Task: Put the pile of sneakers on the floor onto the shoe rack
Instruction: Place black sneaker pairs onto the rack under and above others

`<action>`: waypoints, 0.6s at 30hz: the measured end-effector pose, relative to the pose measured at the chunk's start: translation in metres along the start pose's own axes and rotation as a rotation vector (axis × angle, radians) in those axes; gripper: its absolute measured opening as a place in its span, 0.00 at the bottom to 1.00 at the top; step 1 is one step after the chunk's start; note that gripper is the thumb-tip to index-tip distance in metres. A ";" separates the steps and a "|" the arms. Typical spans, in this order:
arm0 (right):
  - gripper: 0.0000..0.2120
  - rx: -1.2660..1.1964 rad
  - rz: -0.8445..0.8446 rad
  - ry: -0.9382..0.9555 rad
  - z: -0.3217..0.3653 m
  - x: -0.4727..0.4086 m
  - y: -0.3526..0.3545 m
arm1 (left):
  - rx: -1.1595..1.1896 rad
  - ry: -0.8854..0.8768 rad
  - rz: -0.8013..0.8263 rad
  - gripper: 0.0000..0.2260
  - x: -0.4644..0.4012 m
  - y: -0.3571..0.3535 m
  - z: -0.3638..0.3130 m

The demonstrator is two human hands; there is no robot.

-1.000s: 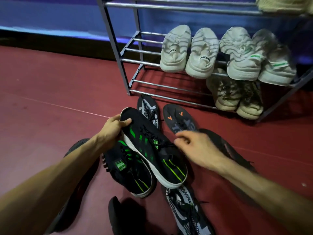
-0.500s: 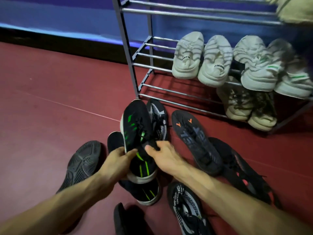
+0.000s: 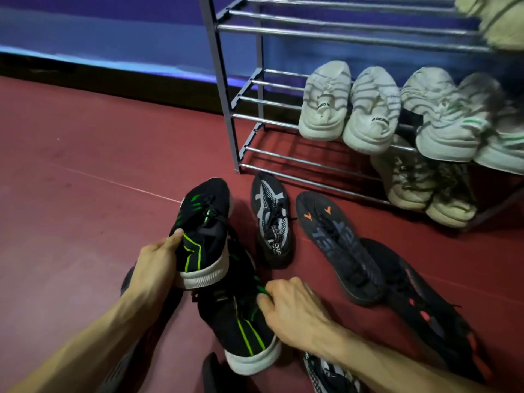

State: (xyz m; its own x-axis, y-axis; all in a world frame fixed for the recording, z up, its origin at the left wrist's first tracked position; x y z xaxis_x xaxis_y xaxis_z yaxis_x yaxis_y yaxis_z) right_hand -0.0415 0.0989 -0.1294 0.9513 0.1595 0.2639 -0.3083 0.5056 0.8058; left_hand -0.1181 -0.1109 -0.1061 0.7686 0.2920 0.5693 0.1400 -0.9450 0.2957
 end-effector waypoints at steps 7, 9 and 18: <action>0.21 -0.068 -0.276 -0.157 -0.080 0.049 0.083 | 0.036 -0.028 0.301 0.15 0.013 -0.076 -0.029; 0.18 -0.032 -0.354 -0.245 -0.109 0.047 0.096 | 0.049 -0.044 0.336 0.15 0.016 -0.107 -0.037; 0.18 -0.183 -0.559 -0.480 -0.193 -0.053 0.163 | -0.102 -0.254 0.412 0.21 -0.019 -0.232 -0.111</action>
State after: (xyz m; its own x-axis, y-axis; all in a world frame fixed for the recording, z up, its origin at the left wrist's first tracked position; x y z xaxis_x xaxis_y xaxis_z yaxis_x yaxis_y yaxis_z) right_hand -0.1408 0.3361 -0.1145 0.8465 -0.5267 0.0777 0.2645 0.5426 0.7973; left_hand -0.2346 0.1190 -0.1000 0.8767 -0.1604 0.4536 -0.2598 -0.9513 0.1657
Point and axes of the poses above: each hand's wrist, its own x-axis away from the middle knuckle, its own y-axis out of the back of the hand, z = x × y, the point moved 4 cm from there along -x, towards the middle knuckle, and after that the axes turned 9 degrees about y, right-handed, at the moved point
